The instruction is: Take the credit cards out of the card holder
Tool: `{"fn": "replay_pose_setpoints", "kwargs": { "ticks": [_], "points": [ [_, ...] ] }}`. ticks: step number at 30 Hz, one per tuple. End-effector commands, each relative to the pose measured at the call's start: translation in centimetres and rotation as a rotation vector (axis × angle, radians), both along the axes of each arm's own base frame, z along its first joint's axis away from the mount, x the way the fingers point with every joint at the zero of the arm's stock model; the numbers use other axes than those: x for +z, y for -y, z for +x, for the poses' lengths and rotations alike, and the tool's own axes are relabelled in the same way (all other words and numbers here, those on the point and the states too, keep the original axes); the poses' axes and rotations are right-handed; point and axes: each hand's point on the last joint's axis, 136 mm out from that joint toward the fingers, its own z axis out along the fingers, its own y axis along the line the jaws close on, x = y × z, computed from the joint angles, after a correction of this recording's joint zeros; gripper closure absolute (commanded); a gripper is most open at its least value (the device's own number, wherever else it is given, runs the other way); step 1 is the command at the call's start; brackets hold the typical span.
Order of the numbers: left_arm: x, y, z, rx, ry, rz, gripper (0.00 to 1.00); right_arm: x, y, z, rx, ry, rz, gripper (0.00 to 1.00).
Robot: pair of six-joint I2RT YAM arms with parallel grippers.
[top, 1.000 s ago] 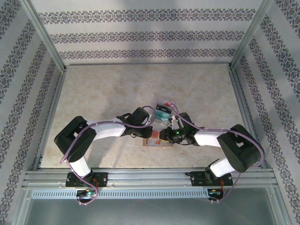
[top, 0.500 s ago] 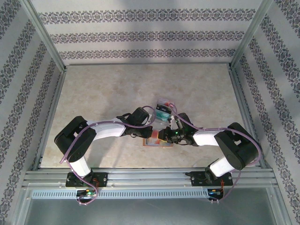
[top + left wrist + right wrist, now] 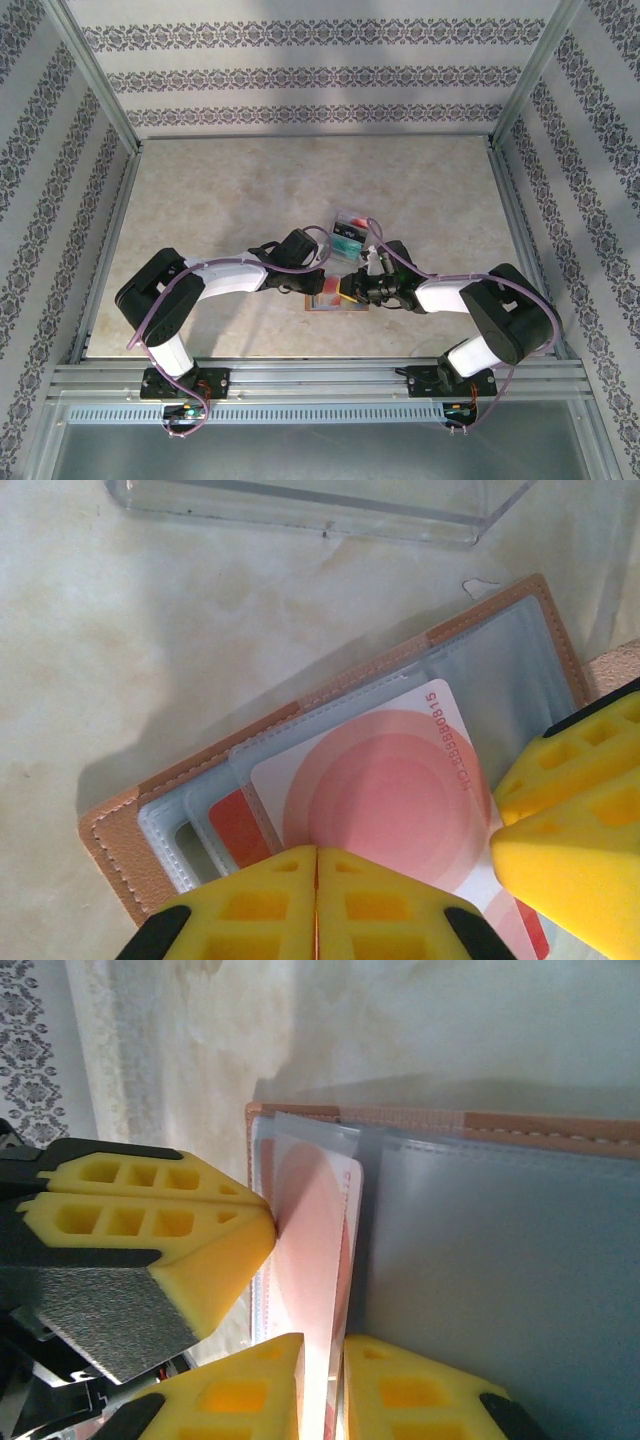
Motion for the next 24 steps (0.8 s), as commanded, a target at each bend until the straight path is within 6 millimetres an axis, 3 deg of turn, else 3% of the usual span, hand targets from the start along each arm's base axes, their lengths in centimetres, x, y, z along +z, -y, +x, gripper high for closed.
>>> {"fn": "replay_pose_setpoints", "kwargs": {
  "ticks": [1,7,15,24],
  "points": [
    [-2.9,-2.6,-2.4,0.002,-0.083,0.131,0.92,2.4,-0.5,0.8,0.006,0.074,0.080,0.82],
    [-2.7,-2.7,-2.3,-0.012,-0.075,0.145,0.92,2.6,-0.4,1.0,0.004,0.076,0.090,0.85],
    [-3.0,-2.8,-2.4,-0.006,-0.079,0.146,0.92,2.0,-0.1,0.9,-0.005,0.068,0.086,0.97],
    [-3.1,-3.1,-2.4,-0.004,-0.077,0.162,0.92,1.3,0.9,1.0,-0.028,0.065,0.072,1.00]
  ]
}}
